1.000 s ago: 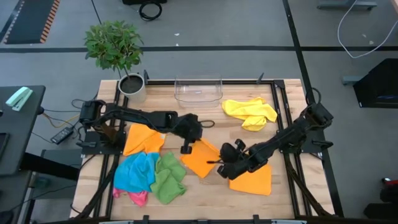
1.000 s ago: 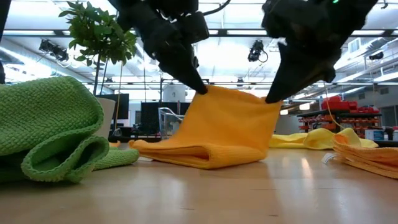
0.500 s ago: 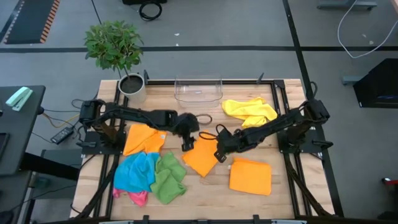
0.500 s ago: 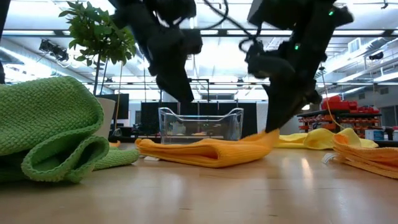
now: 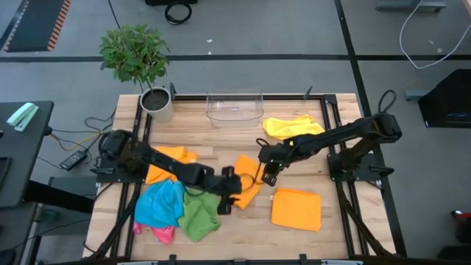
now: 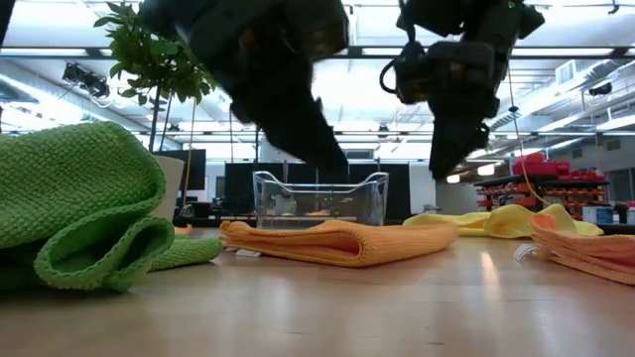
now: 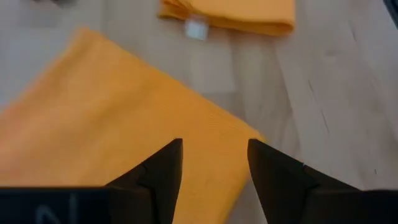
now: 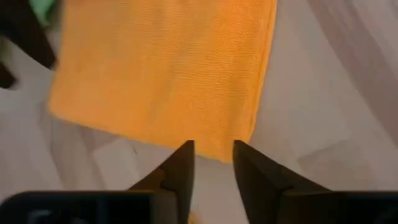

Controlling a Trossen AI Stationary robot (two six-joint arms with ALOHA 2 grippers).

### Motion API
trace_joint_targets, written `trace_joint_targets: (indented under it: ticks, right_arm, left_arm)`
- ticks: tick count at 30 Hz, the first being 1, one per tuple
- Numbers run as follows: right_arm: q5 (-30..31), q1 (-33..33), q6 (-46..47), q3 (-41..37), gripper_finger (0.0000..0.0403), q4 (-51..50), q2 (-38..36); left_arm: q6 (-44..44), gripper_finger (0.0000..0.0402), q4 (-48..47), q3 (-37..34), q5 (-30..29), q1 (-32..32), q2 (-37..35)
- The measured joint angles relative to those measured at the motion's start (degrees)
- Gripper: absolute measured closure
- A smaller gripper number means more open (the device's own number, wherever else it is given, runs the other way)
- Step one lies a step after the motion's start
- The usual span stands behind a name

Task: Fold microfiber towels
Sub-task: Fold the middle orange towel on the table, then stack the middle orange towel on the bottom orange towel

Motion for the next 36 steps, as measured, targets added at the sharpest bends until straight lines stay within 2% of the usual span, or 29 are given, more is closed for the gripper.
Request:
trace_joint_targets:
  ticks: [4, 7, 13, 17, 20, 25, 30, 36]
  right_arm:
    - [-0.29, -1.08, -8.51, 0.00, 0.0239, -3.50, -3.59]
    - [-0.42, -0.51, -14.90, -0.02, 0.0223, -5.20, -5.97]
    - [-0.65, 3.17, -26.40, -1.92, 0.0221, -1.86, -6.81]
    - [3.42, 6.16, -37.34, -5.29, 0.0223, 0.66, -6.27]
    - [6.30, 7.66, -45.97, -6.48, 0.0224, 0.51, -6.31]
    - [6.43, 9.31, -55.25, -8.85, 0.0224, 7.03, -5.83]
    - [5.62, 8.88, -58.48, -10.58, 0.0224, 9.46, -2.61]
    - [7.36, 6.90, -60.54, -10.85, 0.0224, 14.85, 3.20]
  left_arm:
    - [1.75, 0.0212, 2.73, -0.01, -1.88, -2.86, 3.43]
    - [5.04, 0.0212, 4.73, 0.03, -3.68, -4.87, 5.05]
    - [8.58, 0.0212, 4.69, 0.17, -5.82, -6.63, 7.49]
    - [8.62, 0.0213, 5.38, 0.35, -8.42, -6.07, 8.98]
    - [8.50, 0.0214, 5.85, 0.68, -8.29, -5.66, 9.55]
    - [8.19, 0.0217, 5.32, 0.84, -7.68, -5.56, 10.51]
    - [4.13, 0.0229, 4.81, 0.88, -6.78, -5.05, 10.91]
    - [2.30, 0.0243, 4.62, 0.82, -6.58, -4.89, 11.04]
